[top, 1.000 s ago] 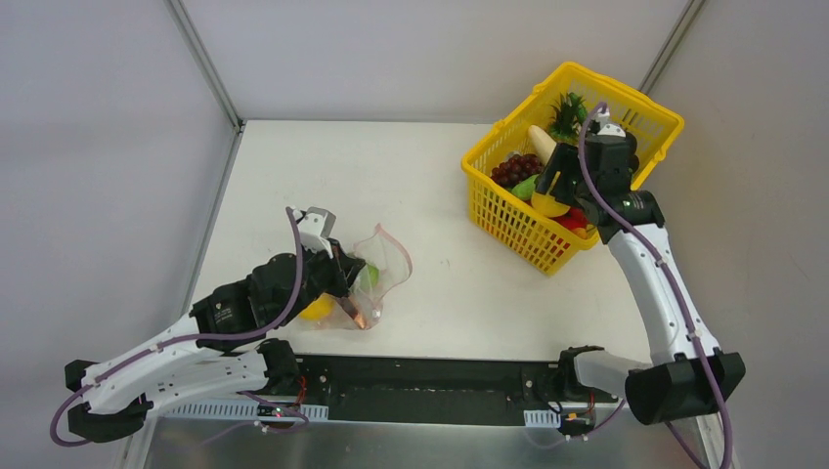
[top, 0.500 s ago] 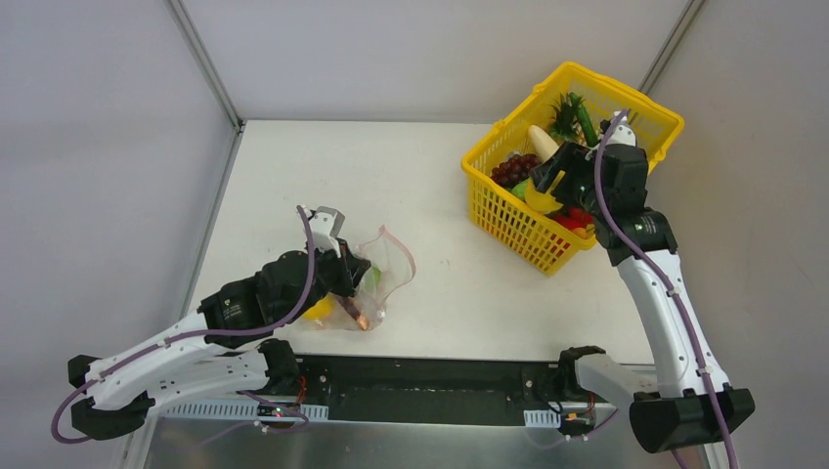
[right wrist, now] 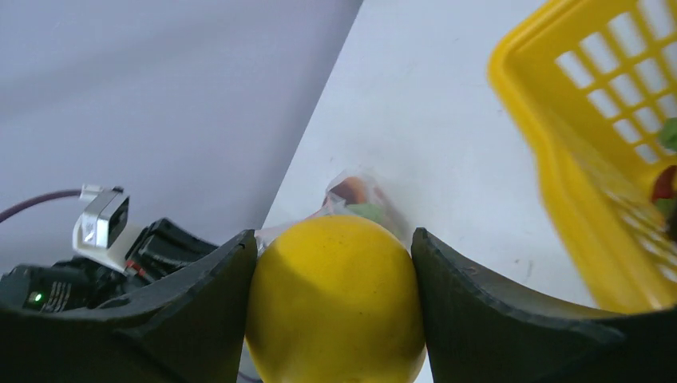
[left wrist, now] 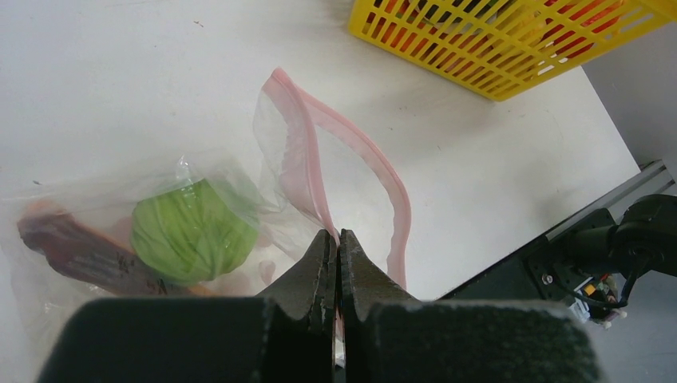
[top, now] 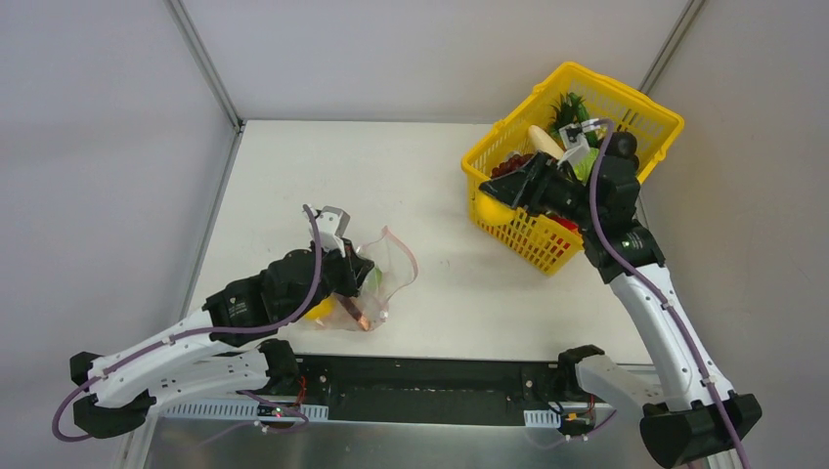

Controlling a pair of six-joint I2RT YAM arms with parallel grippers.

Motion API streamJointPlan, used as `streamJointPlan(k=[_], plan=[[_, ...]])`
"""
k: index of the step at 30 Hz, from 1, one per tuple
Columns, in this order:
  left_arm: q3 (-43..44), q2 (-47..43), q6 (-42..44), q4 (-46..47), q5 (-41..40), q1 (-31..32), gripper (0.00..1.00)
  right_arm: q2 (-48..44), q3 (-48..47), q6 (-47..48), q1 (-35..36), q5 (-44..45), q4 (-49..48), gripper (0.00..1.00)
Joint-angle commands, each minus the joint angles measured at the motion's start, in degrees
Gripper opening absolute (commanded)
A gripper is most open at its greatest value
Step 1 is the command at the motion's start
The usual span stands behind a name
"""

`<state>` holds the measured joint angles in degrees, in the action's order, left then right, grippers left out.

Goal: Place the food in the zip-top bag and seal the zipper

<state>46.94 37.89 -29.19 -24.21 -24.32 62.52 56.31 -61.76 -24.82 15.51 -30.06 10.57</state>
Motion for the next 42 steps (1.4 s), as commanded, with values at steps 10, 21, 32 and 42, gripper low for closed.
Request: streamJointPlan(k=[10, 21, 32, 42], plan=[[1.0, 0.3, -0.6, 3.8, 1.6, -0.5, 0.00, 6.4, 0.1, -0.3, 19.6, 4.2, -6.4, 0.49], [-0.2, -1.4, -1.0, 4.7, 1.8, -0.6, 0.00, 15.9, -0.3, 0.2, 34.8, 19.0, -10.2, 0.50], [-1.2, -6.3, -1.5, 4.2, 0.1, -0.5, 0.00, 22.9, 0.3, 9.0, 50.4, 43.7, -19.9, 0.56], [-2.4, -9.6, -1.8, 3.9, -1.5, -0.6, 0.00, 21.3, -0.4, 9.4, 51.2, 39.1, -19.3, 0.93]])
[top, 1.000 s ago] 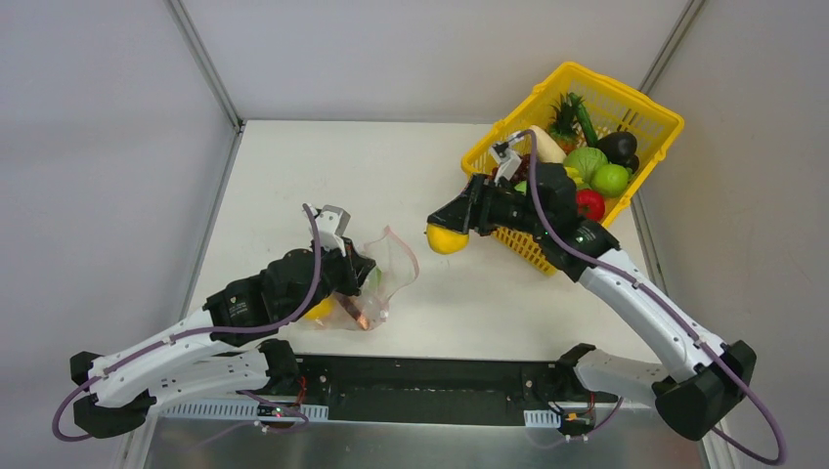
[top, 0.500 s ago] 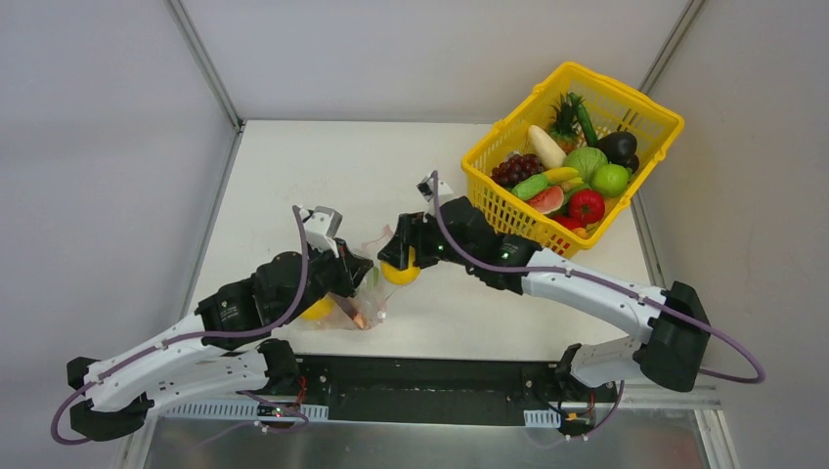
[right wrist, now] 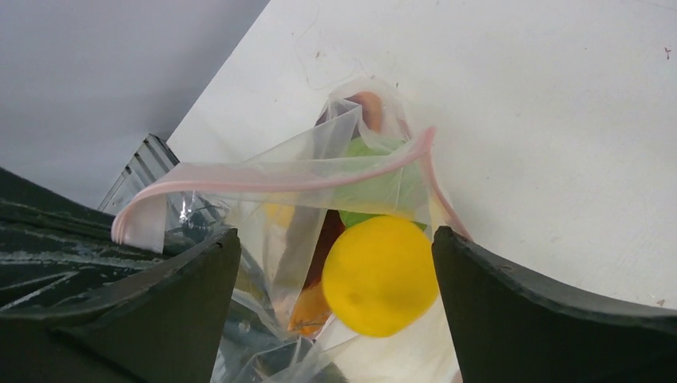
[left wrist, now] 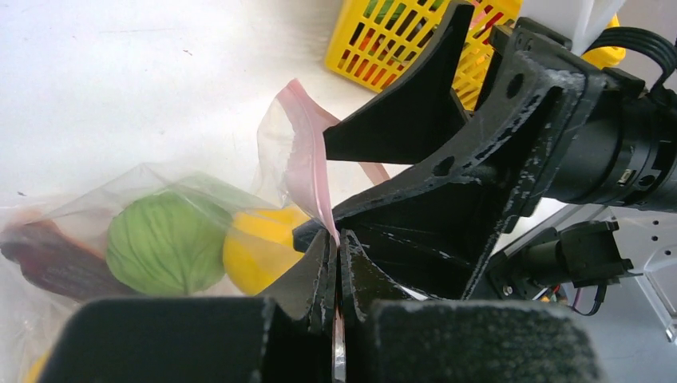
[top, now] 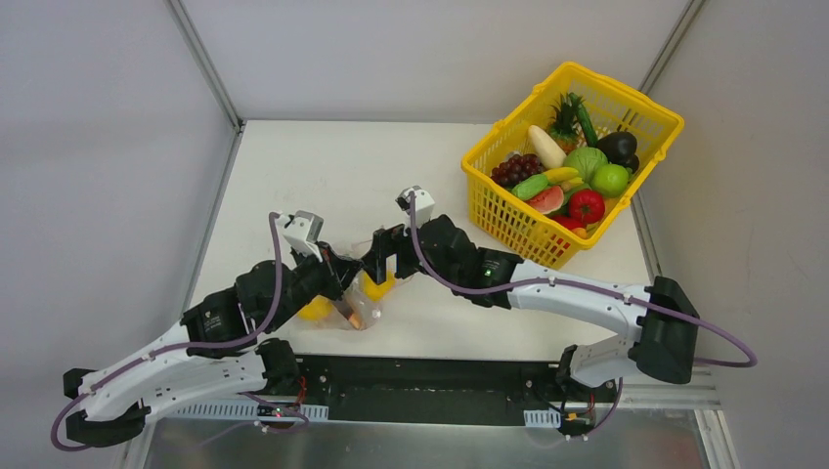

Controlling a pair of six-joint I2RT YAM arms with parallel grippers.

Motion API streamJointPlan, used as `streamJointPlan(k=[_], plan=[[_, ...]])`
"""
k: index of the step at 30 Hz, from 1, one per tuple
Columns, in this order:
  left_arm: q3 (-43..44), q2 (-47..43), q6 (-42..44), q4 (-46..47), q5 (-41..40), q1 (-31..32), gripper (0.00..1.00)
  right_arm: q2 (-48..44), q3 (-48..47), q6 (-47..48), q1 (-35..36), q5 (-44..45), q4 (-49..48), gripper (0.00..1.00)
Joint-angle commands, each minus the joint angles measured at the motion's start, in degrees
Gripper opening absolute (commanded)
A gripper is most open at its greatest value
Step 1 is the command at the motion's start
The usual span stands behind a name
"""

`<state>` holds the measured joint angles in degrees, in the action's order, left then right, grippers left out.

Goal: Place the food in the zip-top bag and seal the zipper

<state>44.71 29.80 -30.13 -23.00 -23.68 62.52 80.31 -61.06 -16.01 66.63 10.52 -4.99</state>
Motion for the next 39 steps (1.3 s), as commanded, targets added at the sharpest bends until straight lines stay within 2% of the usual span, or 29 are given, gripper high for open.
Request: streamJointPlan(k=[1, 4, 7, 12, 17, 19, 21, 25, 28, 29, 30, 32, 33, 36, 39], plan=[[-0.2, -2.0, -0.9, 2.7, -2.3, -0.5, 0.00, -3.4, -1.0, 0.5, 0.1, -2.0, -3.8, 0.93], [-0.2, -2.7, -0.7, 2.6, -3.0, -0.5, 0.00, -6.2, -0.3, 0.3, 0.1, -3.0, -3.6, 0.94], [-0.1, -3.0, -0.7, 2.1, -3.6, -0.5, 0.00, -9.3, 1.6, -0.8, 0.1, 0.0, -2.9, 0.92], [-0.2, -3.1, -0.8, 2.2, -3.8, -0.6, 0.00, -11.8, 3.2, -1.1, 0.1, 6.2, 2.1, 0.81], [0.0, -2.2, -0.9, 2.7, -3.3, -0.5, 0.00, -8.0, 2.2, -2.4, 0.0, 5.5, 7.1, 0.73], [0.1, -1.9, -0.9, 2.7, -3.1, -0.5, 0.00, -4.9, 0.1, -3.6, 0.0, 5.9, 11.0, 0.67], [0.2, -1.8, -1.0, 2.4, -3.0, -0.6, 0.00, -2.4, -1.9, -4.6, 0.0, 7.2, 14.3, 0.54], [0.3, -2.4, -1.0, 1.4, -3.7, -0.5, 0.00, -1.4, -2.8, -3.8, 0.1, 6.6, 14.1, 0.34], [1.0, -2.9, -0.4, -0.6, -4.9, -0.6, 0.00, -3.2, -3.3, -1.9, 0.1, 6.3, 12.1, 0.13], [1.2, -3.2, -0.2, -1.2, -5.6, -0.6, 0.00, -4.2, -3.2, -1.0, 0.1, 5.7, 11.2, 0.14], [1.5, -3.4, 0.0, -2.0, -6.1, -0.6, 0.00, -5.1, -3.2, 0.1, 0.1, 4.7, 10.5, 0.20], [1.9, -4.0, 0.3, -3.0, -6.6, -0.6, 0.00, -6.7, -3.4, 0.9, 0.0, 2.8, 9.6, 0.43], [1.8, -4.3, 0.3, -3.2, -6.8, -0.6, 0.00, -7.3, -3.6, 1.0, 0.1, 2.0, 9.5, 0.49], [1.6, -5.0, 0.3, -3.5, -7.0, -0.6, 0.00, -9.1, -4.2, 1.3, 0.1, 1.7, 9.9, 0.53], [1.5, -5.0, 0.2, -3.7, -7.0, -0.5, 0.00, -10.7, -3.2, 0.7, 0.0, 6.9, 10.7, 0.59]])
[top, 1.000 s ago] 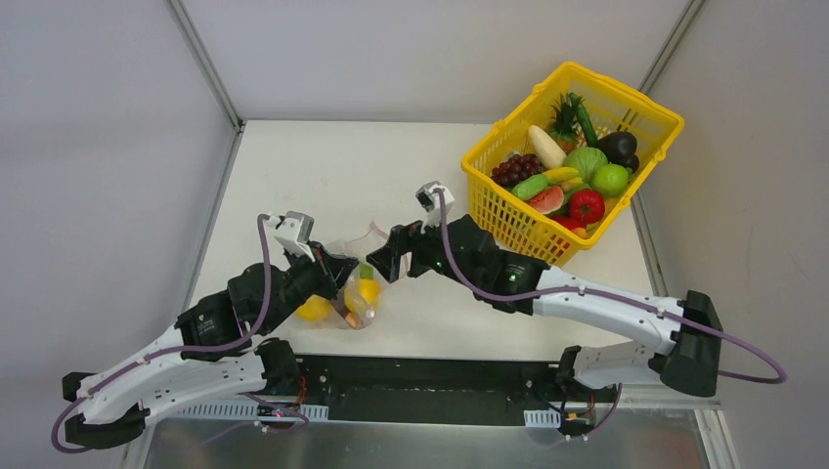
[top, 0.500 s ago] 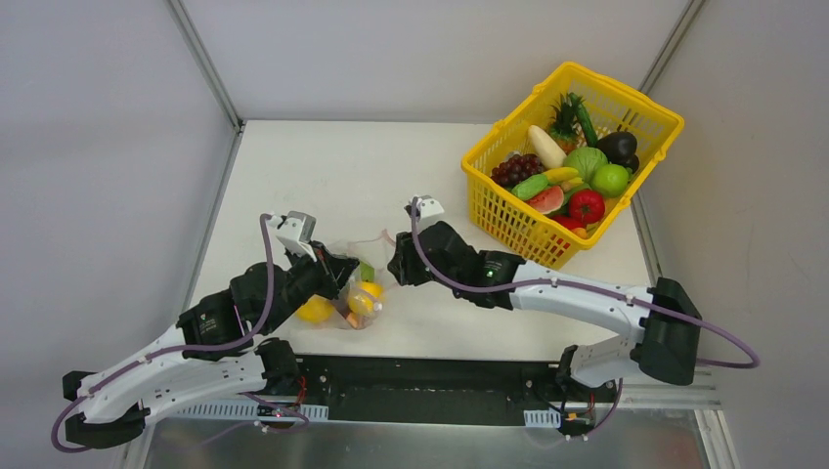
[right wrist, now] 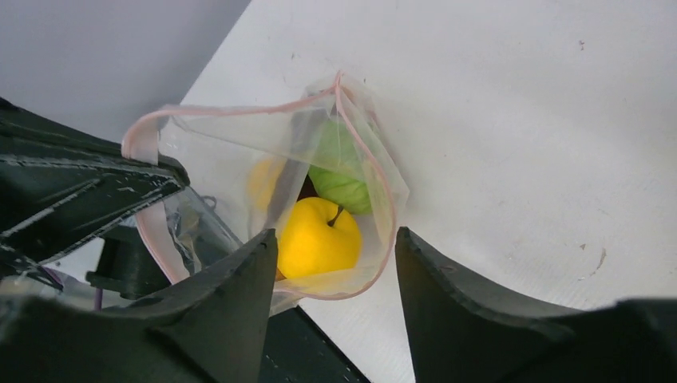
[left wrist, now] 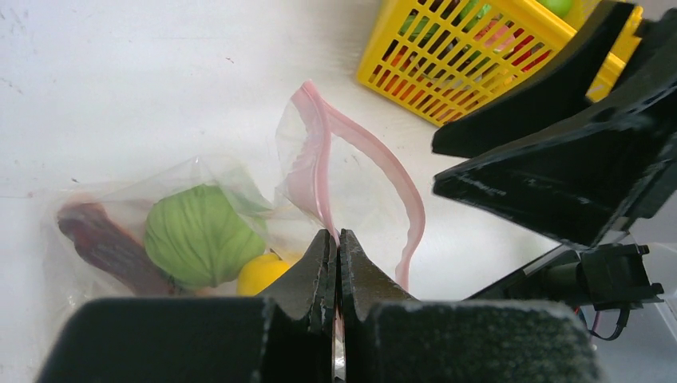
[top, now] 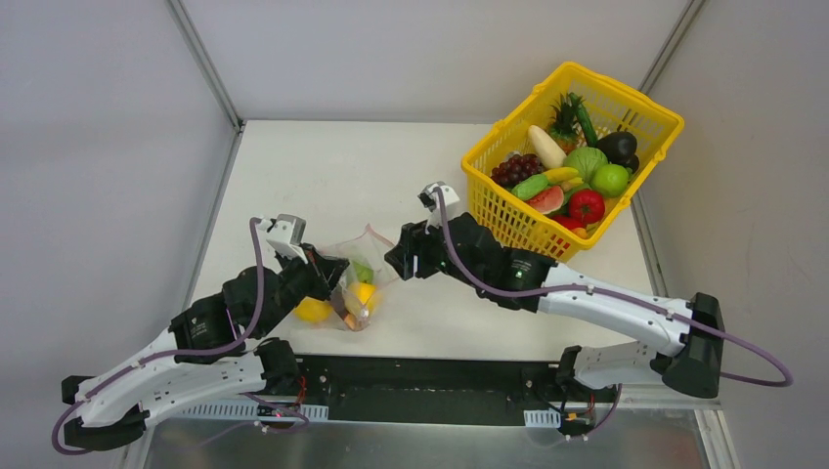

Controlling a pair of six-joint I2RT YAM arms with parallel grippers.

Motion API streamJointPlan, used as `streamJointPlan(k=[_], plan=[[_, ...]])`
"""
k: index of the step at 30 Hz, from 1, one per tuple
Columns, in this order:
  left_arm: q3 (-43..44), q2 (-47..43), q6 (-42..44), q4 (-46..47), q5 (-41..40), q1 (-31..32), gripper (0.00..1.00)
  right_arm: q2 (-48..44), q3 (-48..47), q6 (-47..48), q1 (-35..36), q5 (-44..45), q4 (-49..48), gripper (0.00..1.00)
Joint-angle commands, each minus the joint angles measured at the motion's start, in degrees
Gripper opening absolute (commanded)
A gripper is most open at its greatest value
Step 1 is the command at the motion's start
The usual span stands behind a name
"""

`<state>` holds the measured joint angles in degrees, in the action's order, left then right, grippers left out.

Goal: Place the food in the zip-top bag and seal the zipper

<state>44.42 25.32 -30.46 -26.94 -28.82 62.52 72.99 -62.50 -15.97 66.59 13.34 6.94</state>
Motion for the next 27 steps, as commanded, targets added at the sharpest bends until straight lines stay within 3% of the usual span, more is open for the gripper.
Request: streamJointPlan(k=[1, 6, 10, 13, 15, 18, 20, 27], plan=[[1.8, -0.5, 0.5, 0.3, -1.8, -0.6, 0.00, -3.5, -1.5, 0.5, 0.1, 5.8, -0.5, 0.62], [1.7, -0.2, 0.5, 0.9, -1.4, -0.6, 0.00, 0.3, -1.1, -2.5, -2.1, 4.0, 2.2, 0.65], [2.0, 0.7, 0.5, 1.1, -0.8, -0.6, 0.00, 5.9, -3.4, -3.8, -2.4, -1.0, 3.8, 0.58], [2.3, 0.8, 0.5, 0.9, -0.4, -0.5, 0.00, 8.6, -5.4, -3.3, -2.4, -2.3, 5.4, 0.43], [2.4, 0.7, 0.6, 0.7, -0.5, -0.6, 0.00, 8.5, -6.4, -2.2, -2.5, -2.2, 5.7, 0.25], [3.9, 0.8, 1.6, -1.0, -1.5, -0.5, 0.00, 5.7, -7.4, -0.4, -2.4, -0.8, 4.5, 0.07], [6.9, 1.6, 3.1, -3.1, -3.0, -0.6, 0.00, 3.3, -8.5, 0.4, -2.5, -0.5, 3.2, 0.00], [30.9, 11.1, 7.0, -23.8, -7.9, -0.5, 0.00, -0.9, -12.1, -0.6, -3.1, -9.5, -4.9, 0.00]])
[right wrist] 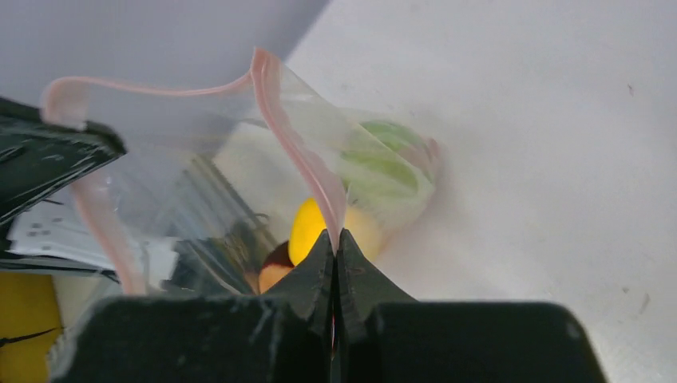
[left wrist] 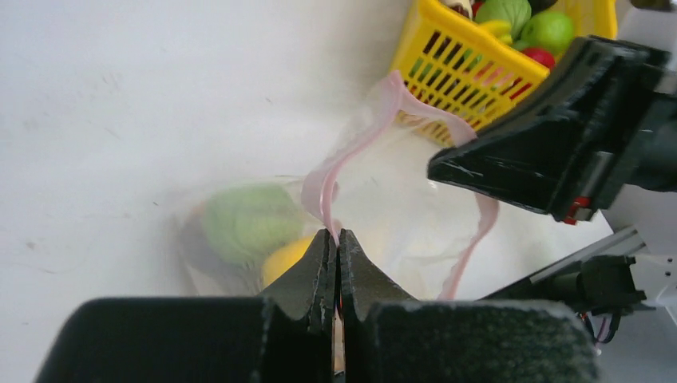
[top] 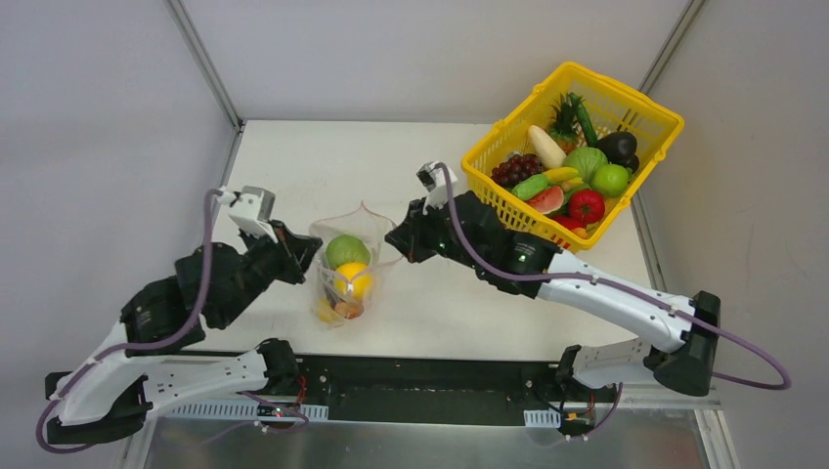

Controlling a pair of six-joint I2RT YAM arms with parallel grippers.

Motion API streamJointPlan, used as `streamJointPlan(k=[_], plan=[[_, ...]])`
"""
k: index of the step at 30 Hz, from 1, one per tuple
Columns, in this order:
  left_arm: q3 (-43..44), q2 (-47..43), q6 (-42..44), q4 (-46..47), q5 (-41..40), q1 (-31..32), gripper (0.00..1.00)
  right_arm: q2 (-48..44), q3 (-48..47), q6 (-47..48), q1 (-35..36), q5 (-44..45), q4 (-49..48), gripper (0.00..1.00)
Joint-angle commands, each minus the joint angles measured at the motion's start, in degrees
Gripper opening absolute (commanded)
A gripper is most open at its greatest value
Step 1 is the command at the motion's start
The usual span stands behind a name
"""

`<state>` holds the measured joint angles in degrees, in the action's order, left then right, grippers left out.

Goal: Place the food in the zip-top bag and seal the zipper

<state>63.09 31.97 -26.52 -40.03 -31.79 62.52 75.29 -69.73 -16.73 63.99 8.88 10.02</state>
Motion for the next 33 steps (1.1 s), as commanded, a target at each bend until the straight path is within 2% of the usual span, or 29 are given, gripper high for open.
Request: streamJointPlan(k=[1, 4, 6, 10, 12, 15, 18, 23, 25, 26, 27, 29, 33], plan=[[15.1, 6.0, 3.1, -14.1, -5.9, -0.6, 0.00, -2.5, -5.9, 0.1, -0.6, -5.3, -7.8, 0.00], [18.8, 10.9, 1.4, -22.4, -10.3, -0.5, 0.00, 2.5, -11.2, 0.1, -2.1, -5.0, -2.8, 0.00], [18.3, 12.1, 0.4, -23.2, -10.1, -0.6, 0.00, 5.8, -16.1, 0.2, -2.3, -3.4, 3.8, 0.00], [15.2, 14.1, 1.4, -18.0, -6.2, -0.6, 0.00, 6.5, -14.2, 0.2, -3.1, -4.3, 2.5, 0.03], [14.6, 14.8, 2.2, -14.9, -6.2, -0.6, 0.00, 7.9, -14.4, -0.4, -4.5, -3.1, 6.0, 0.03], [14.5, 15.2, 5.1, -10.5, -6.3, -1.6, 0.00, 8.9, -13.6, -1.5, -8.0, -3.4, 8.5, 0.03], [16.3, 16.9, 8.4, -7.3, -2.8, -4.6, 0.00, 7.9, -12.8, -1.9, -11.8, -5.7, 7.5, 0.06], [17.2, 22.2, 9.3, -7.2, 3.4, -10.7, 0.00, 8.5, -15.3, -0.5, -17.6, -12.6, 9.9, 0.25], [16.3, 23.0, 9.1, -7.1, 4.0, -11.9, 0.00, 8.1, -17.3, 1.0, -19.6, -11.5, 12.3, 0.50], [15.8, 23.1, 8.9, -7.0, 4.7, -12.5, 0.00, 7.7, -18.4, 1.7, -20.6, -11.2, 13.2, 0.60], [15.3, 23.3, 8.7, -6.8, 5.5, -12.8, 0.00, 7.1, -19.4, 2.6, -21.8, -10.9, 13.8, 0.65], [13.4, 23.3, 8.2, -5.6, 7.0, -13.2, 0.00, 5.1, -20.2, 4.4, -23.7, -9.4, 14.1, 0.72], [10.1, 23.2, 6.5, -1.6, 10.0, -13.2, 0.00, -0.1, -19.3, 7.6, -28.9, 1.8, 14.3, 0.83]])
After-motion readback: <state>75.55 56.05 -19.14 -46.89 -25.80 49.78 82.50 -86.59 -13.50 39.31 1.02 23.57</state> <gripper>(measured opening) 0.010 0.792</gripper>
